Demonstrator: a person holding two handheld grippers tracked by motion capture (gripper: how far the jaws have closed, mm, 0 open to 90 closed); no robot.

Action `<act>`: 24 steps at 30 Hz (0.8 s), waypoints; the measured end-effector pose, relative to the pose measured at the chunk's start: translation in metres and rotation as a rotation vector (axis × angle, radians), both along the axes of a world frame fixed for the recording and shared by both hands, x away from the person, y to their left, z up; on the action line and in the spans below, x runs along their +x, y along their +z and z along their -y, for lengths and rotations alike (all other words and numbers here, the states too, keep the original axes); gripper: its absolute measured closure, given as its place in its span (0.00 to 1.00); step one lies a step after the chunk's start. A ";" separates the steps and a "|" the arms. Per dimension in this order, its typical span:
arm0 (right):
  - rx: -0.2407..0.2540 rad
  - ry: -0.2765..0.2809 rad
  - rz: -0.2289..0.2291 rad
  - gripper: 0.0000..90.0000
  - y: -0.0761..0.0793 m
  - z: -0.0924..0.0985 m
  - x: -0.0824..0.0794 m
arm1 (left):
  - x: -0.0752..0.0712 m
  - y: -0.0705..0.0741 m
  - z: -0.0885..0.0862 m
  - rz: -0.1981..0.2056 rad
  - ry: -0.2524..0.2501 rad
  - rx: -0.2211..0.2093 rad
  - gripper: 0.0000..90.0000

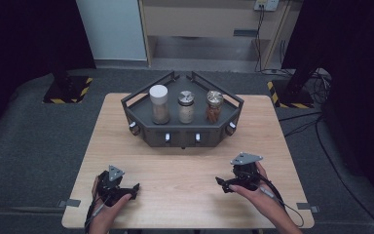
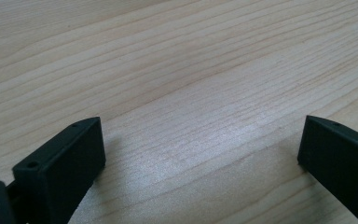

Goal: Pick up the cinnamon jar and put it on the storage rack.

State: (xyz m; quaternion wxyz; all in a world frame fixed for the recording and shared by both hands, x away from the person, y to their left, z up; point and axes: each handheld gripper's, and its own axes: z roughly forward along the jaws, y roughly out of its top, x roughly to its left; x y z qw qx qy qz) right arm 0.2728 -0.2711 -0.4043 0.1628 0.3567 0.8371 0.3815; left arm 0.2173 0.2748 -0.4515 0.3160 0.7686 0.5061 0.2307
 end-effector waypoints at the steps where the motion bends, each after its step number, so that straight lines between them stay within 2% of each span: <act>1: 0.000 0.001 -0.002 0.04 -0.001 -0.001 0.000 | 0.000 0.000 0.000 0.000 0.000 0.000 0.00; 13: -0.005 -0.002 -0.049 0.04 -0.030 -0.010 0.000 | 0.000 0.000 0.000 0.001 0.001 0.001 0.00; 19: -0.027 -0.004 -0.063 0.04 -0.044 -0.015 -0.002 | 0.000 0.000 0.000 0.001 0.001 0.001 0.00; 24: -0.035 -0.006 -0.043 0.02 -0.052 -0.018 -0.007 | 0.000 0.000 0.000 0.001 0.001 0.001 0.00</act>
